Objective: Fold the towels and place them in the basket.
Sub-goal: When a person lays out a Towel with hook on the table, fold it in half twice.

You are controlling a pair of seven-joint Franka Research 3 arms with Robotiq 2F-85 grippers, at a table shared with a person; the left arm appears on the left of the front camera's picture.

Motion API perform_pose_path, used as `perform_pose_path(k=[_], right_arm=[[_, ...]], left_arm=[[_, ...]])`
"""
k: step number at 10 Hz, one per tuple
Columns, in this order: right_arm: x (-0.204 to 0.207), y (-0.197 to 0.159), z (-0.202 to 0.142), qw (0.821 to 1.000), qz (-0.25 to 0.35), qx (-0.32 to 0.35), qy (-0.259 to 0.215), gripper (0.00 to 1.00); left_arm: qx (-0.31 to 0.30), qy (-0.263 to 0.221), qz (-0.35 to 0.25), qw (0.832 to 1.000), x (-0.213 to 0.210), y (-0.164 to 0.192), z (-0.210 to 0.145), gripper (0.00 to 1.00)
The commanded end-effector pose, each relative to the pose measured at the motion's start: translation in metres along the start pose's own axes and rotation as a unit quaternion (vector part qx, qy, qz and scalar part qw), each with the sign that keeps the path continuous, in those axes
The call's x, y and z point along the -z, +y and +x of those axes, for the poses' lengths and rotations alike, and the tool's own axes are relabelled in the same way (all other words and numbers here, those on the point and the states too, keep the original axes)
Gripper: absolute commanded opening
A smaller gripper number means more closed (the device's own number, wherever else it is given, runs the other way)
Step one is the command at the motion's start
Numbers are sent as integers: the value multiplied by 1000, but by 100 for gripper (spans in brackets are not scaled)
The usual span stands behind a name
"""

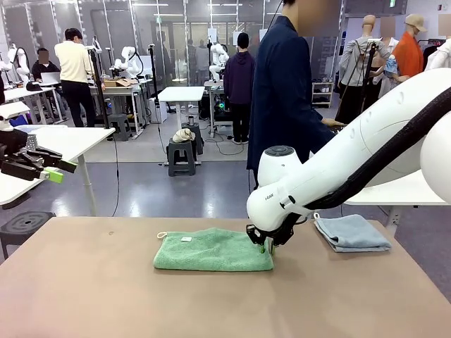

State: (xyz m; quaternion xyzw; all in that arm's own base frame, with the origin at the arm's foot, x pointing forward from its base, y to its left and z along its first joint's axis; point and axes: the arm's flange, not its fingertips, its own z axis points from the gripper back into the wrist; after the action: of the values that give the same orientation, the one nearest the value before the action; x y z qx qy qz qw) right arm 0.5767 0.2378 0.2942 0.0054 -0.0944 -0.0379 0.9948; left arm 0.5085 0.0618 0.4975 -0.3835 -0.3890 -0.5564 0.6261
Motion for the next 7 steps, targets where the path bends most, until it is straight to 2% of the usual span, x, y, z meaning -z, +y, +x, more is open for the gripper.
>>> perform_pose_path(k=[1,7], right_arm=[[6,-3,0,1000,17,-8,3,32],[17,8,0,999,27,-21,20,32]], left_arm=[[1,-2,-1,1000,0,-1,1,79],[1,-2,-1,1000,0,-1,1,79]])
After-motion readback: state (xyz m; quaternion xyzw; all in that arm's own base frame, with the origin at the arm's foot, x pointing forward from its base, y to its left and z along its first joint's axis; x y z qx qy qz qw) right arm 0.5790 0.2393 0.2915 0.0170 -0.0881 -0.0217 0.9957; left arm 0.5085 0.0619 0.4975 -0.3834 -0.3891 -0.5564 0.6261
